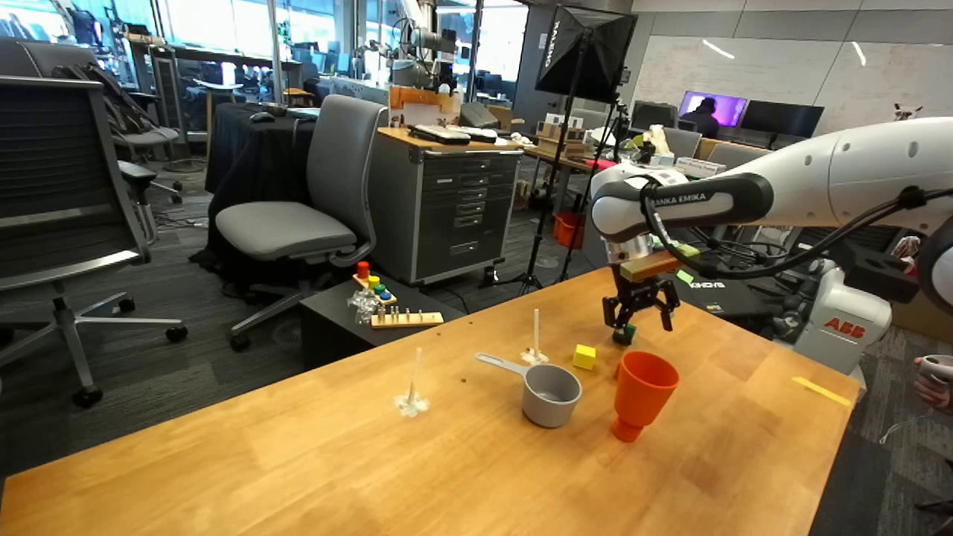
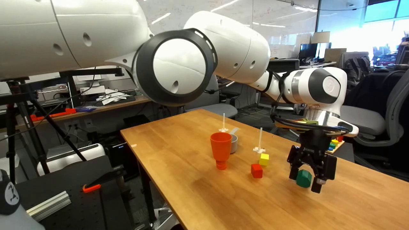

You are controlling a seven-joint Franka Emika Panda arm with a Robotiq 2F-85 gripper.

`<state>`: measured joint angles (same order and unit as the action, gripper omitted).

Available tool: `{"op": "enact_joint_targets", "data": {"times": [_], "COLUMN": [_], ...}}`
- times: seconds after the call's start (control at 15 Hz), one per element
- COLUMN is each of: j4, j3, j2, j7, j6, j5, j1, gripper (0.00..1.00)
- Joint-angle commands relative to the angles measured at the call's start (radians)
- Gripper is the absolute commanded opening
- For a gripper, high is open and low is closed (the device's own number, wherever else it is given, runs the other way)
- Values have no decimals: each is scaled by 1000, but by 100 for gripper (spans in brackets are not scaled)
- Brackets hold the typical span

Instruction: Place the three blocks in the gray measuring cup

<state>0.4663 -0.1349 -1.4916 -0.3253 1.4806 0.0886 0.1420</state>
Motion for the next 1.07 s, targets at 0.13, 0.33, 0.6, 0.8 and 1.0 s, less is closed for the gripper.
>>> {"op": "enact_joint_targets", "data": {"times": [0.13,0.33,0.6,0.8,1.0], "j4": [-9,-12,-11,-37,1], "j3": [-12,8,42,52,39], "j2": [1,1,1,1,36], "j7": [-44,-76,-73,-51,-50], "j6": [40,28,12,-42,-84], "j5": [19,-8,-50,-66,-61], "j1": [-13,-12,-19,-14,-24], "gripper": [100,100,100,100,100]}}
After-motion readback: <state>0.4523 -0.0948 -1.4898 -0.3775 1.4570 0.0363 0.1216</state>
